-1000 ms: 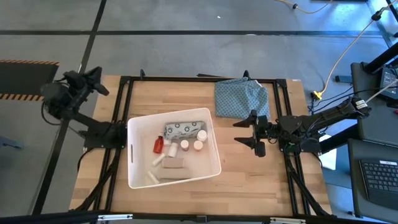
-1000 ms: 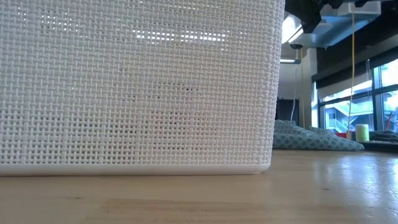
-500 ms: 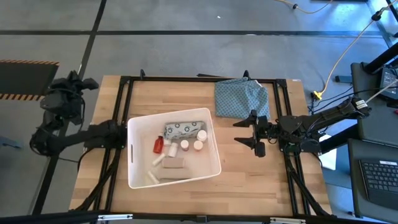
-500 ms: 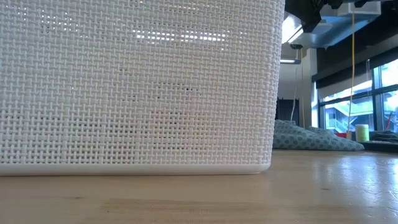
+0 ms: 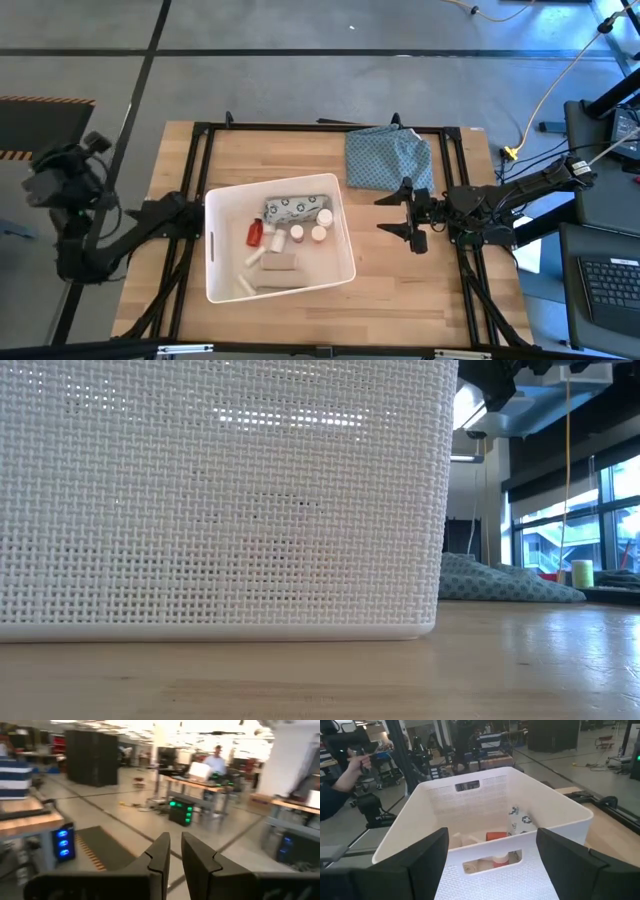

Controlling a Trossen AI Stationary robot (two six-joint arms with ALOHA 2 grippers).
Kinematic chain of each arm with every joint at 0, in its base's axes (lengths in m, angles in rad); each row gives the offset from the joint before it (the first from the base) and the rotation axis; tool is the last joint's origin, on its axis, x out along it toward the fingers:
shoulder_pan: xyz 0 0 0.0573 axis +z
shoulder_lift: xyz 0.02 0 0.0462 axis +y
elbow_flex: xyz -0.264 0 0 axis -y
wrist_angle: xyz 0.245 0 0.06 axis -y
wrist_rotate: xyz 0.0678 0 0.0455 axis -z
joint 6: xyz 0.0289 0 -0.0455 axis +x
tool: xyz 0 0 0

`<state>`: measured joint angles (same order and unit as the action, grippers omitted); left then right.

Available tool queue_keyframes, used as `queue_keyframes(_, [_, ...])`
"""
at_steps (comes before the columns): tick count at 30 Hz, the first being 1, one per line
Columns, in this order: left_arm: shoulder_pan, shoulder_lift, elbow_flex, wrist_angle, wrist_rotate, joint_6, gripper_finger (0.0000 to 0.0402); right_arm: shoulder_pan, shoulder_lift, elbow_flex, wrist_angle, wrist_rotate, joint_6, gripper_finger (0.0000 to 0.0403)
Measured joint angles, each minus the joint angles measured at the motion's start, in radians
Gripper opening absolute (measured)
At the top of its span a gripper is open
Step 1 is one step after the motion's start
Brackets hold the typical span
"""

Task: Pick & place medical supplies in basket/bin
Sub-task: Return to Home Position

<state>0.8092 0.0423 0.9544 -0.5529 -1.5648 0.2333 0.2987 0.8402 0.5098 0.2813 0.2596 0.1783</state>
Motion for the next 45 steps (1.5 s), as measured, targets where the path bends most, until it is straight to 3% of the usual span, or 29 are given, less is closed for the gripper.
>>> queue_keyframes(4, [0.104,-0.003,0.008,-0.020,0.079,0.047,0.0041,0.000,0.000,0.000,-0.002,0.000,-0.003,0.0303])
queue_keyframes(6, [0.143,-0.003,0.008,-0.074,0.184,0.011,0.0039,0.000,0.000,0.000,-0.008,-0.001,-0.003,0.0303])
queue_keyframes(8, [0.176,-0.003,0.008,-0.144,0.411,-0.069,0.0038,0.000,0.000,0.000,-0.009,-0.002,-0.003,0.0303])
queue_keyframes(12, [0.195,0.010,0.003,-0.205,1.040,-0.215,0.0040,0.000,0.002,0.000,-0.014,-0.002,-0.004,0.0303])
queue_keyframes(14, [0.194,0.020,-0.013,-0.206,1.238,-0.266,0.0042,0.000,0.002,0.000,-0.015,-0.002,-0.006,0.0303])
queue_keyframes(16, [0.202,0.026,-0.047,-0.206,1.357,-0.335,0.0042,0.000,0.002,0.000,-0.017,-0.002,-0.023,0.0303])
queue_keyframes(18, [0.216,0.028,-0.099,-0.206,1.401,-0.396,0.0042,0.000,0.002,0.000,-0.017,-0.002,-0.028,0.0303])
queue_keyframes(22, [0.222,0.019,-0.238,-0.208,1.376,-0.463,0.0039,0.000,0.002,0.000,-0.018,-0.002,-0.029,0.0303])
queue_keyframes(26, [0.221,0.019,-0.376,-0.096,1.392,-0.512,0.0039,0.000,0.002,0.000,-0.018,-0.002,-0.030,0.0303])
queue_keyframes(29, [0.220,0.022,-0.408,0.012,1.444,-0.573,0.0042,0.000,0.002,0.000,-0.025,-0.002,-0.026,0.0303])
queue_keyframes(31, [0.220,0.022,-0.420,0.028,1.396,-0.648,0.0044,0.000,0.006,-0.003,-0.020,-0.002,-0.026,0.0303])
queue_keyframes(33, [0.220,0.023,-0.433,0.018,1.333,-0.658,0.0045,-0.001,0.007,-0.015,-0.014,-0.001,-0.026,0.0303])
queue_keyframes(36, [0.215,0.022,-0.472,0.029,1.327,-0.648,0.0044,-0.006,0.016,-0.037,-0.006,0.000,-0.022,0.0303])
queue_keyframes(45, [0.143,0.021,-0.694,0.253,1.429,-0.574,0.0040,-0.044,0.023,-0.104,0.091,0.000,-0.008,0.0303])
